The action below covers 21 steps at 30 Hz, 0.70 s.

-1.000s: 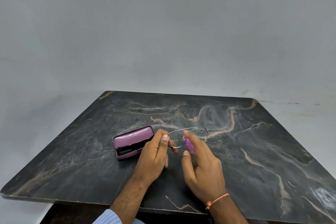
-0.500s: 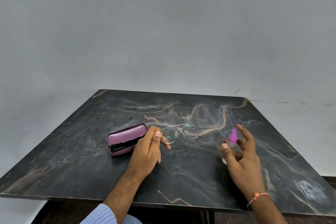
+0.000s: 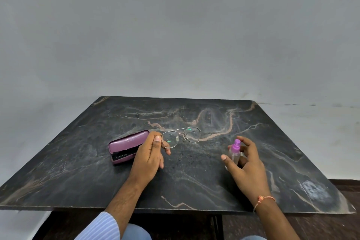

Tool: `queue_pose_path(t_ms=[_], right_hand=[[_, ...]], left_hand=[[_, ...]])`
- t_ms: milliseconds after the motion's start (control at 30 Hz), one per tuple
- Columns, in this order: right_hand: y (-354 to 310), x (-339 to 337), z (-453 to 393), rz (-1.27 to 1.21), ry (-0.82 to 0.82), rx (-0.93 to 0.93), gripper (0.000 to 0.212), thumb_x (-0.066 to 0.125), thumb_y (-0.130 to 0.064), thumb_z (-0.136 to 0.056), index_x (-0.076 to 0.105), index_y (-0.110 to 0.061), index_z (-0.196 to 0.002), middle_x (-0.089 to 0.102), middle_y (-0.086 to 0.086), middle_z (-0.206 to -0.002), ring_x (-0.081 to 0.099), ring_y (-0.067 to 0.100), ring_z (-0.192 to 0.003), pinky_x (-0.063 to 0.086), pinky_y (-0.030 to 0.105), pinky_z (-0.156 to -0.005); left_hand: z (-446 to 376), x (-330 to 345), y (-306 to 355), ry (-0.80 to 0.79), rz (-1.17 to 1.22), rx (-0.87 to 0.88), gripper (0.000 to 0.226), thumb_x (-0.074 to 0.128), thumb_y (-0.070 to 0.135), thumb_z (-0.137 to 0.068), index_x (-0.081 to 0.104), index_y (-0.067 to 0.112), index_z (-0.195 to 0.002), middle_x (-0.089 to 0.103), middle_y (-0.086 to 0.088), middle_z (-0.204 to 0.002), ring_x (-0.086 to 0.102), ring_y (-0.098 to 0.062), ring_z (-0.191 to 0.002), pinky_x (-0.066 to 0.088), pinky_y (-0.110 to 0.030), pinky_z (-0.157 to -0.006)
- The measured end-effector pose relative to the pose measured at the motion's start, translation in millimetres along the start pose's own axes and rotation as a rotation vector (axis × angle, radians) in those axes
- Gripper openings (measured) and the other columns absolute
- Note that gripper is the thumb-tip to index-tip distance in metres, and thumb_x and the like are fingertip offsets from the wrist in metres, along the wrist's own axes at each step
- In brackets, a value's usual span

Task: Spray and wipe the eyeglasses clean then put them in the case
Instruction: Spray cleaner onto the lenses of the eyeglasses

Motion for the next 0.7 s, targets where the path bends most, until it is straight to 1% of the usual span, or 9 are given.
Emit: queue_pose_path(t_ms=[67,133,167,233,333,400,500,600,700], right_hand=[[-5.7,-2.1,2.5,0.042,0.025,-0.064,0.076,0.090,-0.031,-0.082,0.046,-0.040,-0.143,0.058,-0.021,-0.136,0.061,0.000,-0.122,0.049,0.029,-0.106],[-19.0,-11.4,8.8,0.133,0.174,-0.199,0.067,0.086,-0.032,-0.087,0.052,-0.025,-0.144,0.055,-0.012,-0.141,0.053,0.007,-0.131,0.042,0.029,-0.110],[-27.6,-17.4,15.3,0.168,0.281,-0.276,0.054,0.082,-0.031,-0.091,0.057,-0.020,-0.138,0.058,-0.007,-0.136,0.054,0.012,-0.128,0.042,0.030,-0.109],[-41.6,-22.8,31.7,0.162,0.422,-0.374,0.033,0.073,-0.027,-0.094,0.065,-0.017,-0.124,0.065,-0.003,-0.119,0.060,0.018,-0.110,0.048,0.033,-0.096],[-53.1,-7.8,52.7,-0.041,0.343,-0.382,0.013,0.069,-0.023,-0.098,0.070,-0.022,-0.111,0.067,-0.006,-0.096,0.064,0.016,-0.082,0.051,0.029,-0.073],[-54.9,9.9,56.4,-0.120,0.222,-0.293,0.007,0.067,-0.030,-0.101,0.073,-0.029,-0.104,0.071,-0.009,-0.086,0.065,0.013,-0.074,0.051,0.022,-0.067],[-48.2,43.4,48.3,-0.299,-0.019,-0.020,0.021,0.061,-0.034,-0.103,0.081,-0.029,-0.099,0.074,-0.008,-0.082,0.063,0.007,-0.067,0.049,0.023,-0.062],[-49.1,69.1,39.4,-0.692,-0.174,0.341,0.033,0.055,-0.038,-0.107,0.083,-0.021,-0.104,0.067,-0.001,-0.079,0.051,0.012,-0.058,0.037,0.027,-0.050],[-65.5,77.4,25.6,-1.060,-0.261,0.546,0.044,0.054,-0.049,-0.105,0.079,-0.016,-0.118,0.057,-0.006,-0.074,0.043,0.008,-0.053,0.033,0.023,-0.046]], left_hand=[[-0.5,-1.0,-0.2,0.010,0.017,-0.006,0.030,0.033,0.022,-0.119,0.056,0.018,-0.102,0.075,-0.002,-0.087,0.057,-0.018,-0.047,0.048,-0.026,-0.051],[-0.5,-3.0,1.1,0.028,0.044,-0.017,0.031,0.032,0.022,-0.120,0.055,0.018,-0.099,0.073,-0.003,-0.085,0.056,-0.020,-0.047,0.047,-0.023,-0.051],[0.0,-4.1,1.8,0.037,0.065,-0.027,0.032,0.032,0.021,-0.120,0.054,0.016,-0.097,0.072,-0.004,-0.084,0.055,-0.020,-0.046,0.046,-0.021,-0.050],[0.9,-5.3,2.8,0.050,0.117,-0.055,0.033,0.031,0.018,-0.120,0.053,0.011,-0.097,0.070,-0.005,-0.080,0.053,-0.021,-0.047,0.043,-0.018,-0.048],[2.7,-7.1,7.4,0.063,0.196,-0.096,0.035,0.030,0.020,-0.121,0.053,0.005,-0.098,0.066,-0.002,-0.075,0.052,-0.022,-0.048,0.040,-0.017,-0.046],[4.6,-7.2,14.3,0.064,0.231,-0.106,0.038,0.028,0.022,-0.121,0.054,0.007,-0.098,0.064,0.000,-0.073,0.053,-0.019,-0.048,0.040,-0.018,-0.045],[8.9,-5.7,31.4,0.044,0.279,-0.094,0.037,0.027,0.025,-0.120,0.054,0.011,-0.098,0.065,0.002,-0.071,0.054,-0.013,-0.047,0.039,-0.018,-0.045],[14.0,-5.0,49.4,0.010,0.310,-0.054,0.036,0.032,0.040,-0.113,0.055,0.019,-0.096,0.065,0.004,-0.071,0.054,-0.013,-0.047,0.037,-0.020,-0.046],[17.4,-8.4,60.1,-0.027,0.315,-0.012,0.042,0.031,0.049,-0.115,0.058,0.028,-0.091,0.064,0.005,-0.072,0.055,-0.014,-0.048,0.036,-0.022,-0.046]])
Point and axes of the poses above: each hand's wrist, its own z-axis away from the middle knuckle, its own x-axis out of the palm, y = z × x, the point moved 6 cm from there along -z, towards the middle knuckle
